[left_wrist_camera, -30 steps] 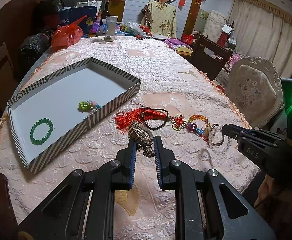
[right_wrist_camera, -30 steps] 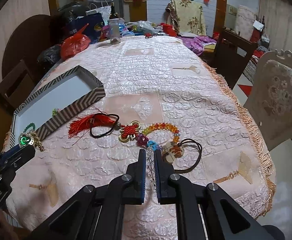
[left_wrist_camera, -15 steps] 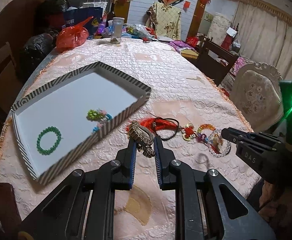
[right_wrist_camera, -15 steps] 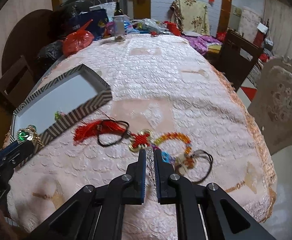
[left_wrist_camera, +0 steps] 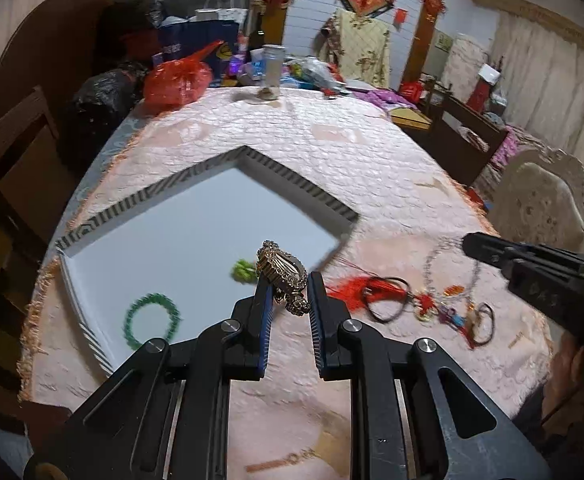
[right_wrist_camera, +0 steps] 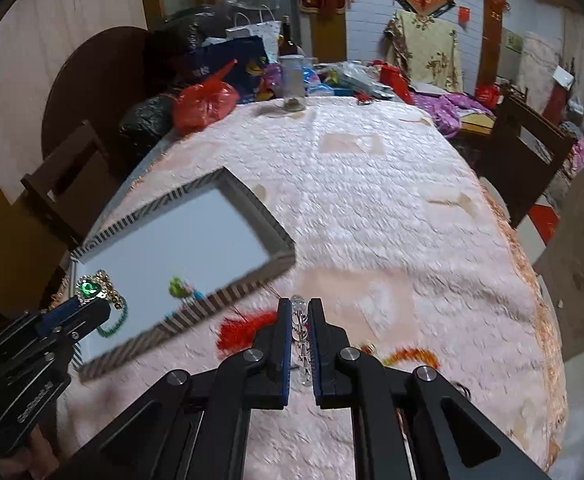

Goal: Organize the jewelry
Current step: 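Carry the turtle pendant and clear bracelet over the striped tray and lower them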

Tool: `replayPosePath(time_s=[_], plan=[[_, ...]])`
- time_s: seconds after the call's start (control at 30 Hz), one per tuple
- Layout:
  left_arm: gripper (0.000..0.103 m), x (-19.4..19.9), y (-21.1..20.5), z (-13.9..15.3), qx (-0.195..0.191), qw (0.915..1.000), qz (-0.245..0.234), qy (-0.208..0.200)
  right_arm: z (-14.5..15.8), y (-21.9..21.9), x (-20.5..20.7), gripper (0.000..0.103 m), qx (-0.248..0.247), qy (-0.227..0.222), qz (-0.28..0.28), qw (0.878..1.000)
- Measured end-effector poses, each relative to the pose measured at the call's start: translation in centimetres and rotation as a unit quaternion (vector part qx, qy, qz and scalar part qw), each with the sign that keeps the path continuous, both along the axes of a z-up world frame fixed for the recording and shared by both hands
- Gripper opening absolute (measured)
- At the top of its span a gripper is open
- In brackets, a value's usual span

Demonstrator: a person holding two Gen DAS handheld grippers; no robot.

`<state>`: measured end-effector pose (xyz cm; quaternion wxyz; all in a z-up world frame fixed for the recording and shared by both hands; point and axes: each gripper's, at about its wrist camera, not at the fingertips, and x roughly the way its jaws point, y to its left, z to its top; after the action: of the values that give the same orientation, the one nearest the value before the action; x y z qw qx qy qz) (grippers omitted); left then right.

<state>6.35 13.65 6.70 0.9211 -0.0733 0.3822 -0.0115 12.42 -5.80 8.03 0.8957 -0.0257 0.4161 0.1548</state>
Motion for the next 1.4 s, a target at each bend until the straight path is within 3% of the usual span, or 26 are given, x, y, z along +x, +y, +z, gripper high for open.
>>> replayPosePath(time_s=[0.33,0.53,0.9,1.4], plan=[[0.016,3.4,5.9,-1.0,0.015,0.9974,0.067,0.024,2.1,4.8,3.0,0.007,0.015,-0.018,0.059,0.998],[0.016,4.7,8.0,-2.1,0.025,0.9946,0.093,0.038,2.0,8.6,5.5,0.007,0.05,-0.007,0.103,0.993],[0.016,6.4,10.7,-5.9,0.015,0.9911,0.11,0.074,-2.9,13.3,8.3,0.007,0.076,0.033,0.155,0.984],[0.016,6.2,9.7,-9.2,0.008,0.9893,0.103,0.103,-8.6,13.4,8.1,0.007,0.078,0.103,0.164,0.978]])
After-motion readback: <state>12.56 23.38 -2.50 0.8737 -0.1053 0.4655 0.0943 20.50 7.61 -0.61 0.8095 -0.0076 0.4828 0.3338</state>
